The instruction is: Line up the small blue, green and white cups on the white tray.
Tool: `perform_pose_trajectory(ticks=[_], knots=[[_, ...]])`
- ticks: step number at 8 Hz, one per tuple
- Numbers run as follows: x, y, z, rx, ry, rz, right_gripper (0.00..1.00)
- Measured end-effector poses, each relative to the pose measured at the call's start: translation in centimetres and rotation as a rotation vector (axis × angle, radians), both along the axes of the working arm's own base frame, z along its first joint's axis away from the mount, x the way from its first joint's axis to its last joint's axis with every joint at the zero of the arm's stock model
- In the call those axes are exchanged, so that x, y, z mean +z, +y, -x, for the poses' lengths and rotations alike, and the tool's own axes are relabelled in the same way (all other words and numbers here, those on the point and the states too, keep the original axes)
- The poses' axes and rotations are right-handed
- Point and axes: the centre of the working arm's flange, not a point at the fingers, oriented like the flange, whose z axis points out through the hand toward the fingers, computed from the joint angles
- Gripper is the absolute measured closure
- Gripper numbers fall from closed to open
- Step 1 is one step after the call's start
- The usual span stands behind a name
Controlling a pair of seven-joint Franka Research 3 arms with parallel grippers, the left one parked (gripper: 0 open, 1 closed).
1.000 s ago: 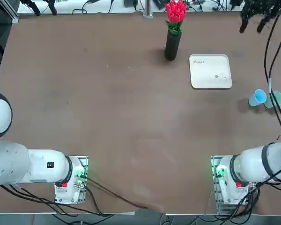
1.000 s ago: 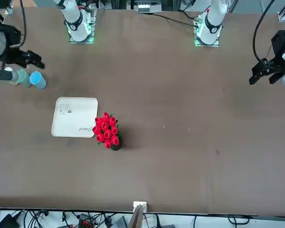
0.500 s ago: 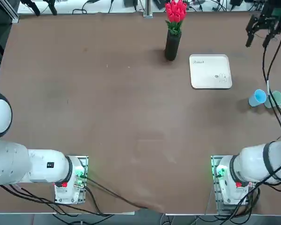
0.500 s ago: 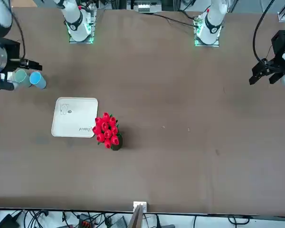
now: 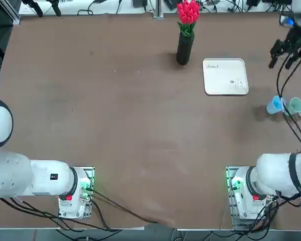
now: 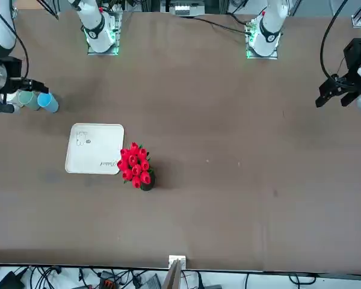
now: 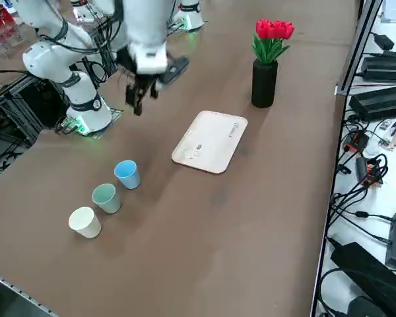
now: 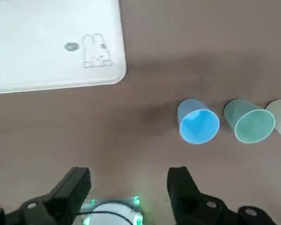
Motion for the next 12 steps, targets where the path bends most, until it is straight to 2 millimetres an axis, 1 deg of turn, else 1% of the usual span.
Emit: perform_pose_trajectory(ticks=[1, 3, 4, 5, 7, 12], knots=[[-2.2, -1.7, 1.8, 0.02, -0.022, -0.003, 0.0], [-5.8, -5.8, 4.9, 0.06, -0.074, -0.024, 0.0], [-7.4, -6.8, 6.0, 0.059, -0.1, -0.021, 0.0], [-8.9, -6.9, 6.8, 0.056, -0.123, -0.015, 0.0], [-11.0, -6.3, 7.7, 0.063, -0.149, -0.008, 0.0], [-15.0, -6.3, 8.3, 0.063, -0.196, 0.004, 0.0]])
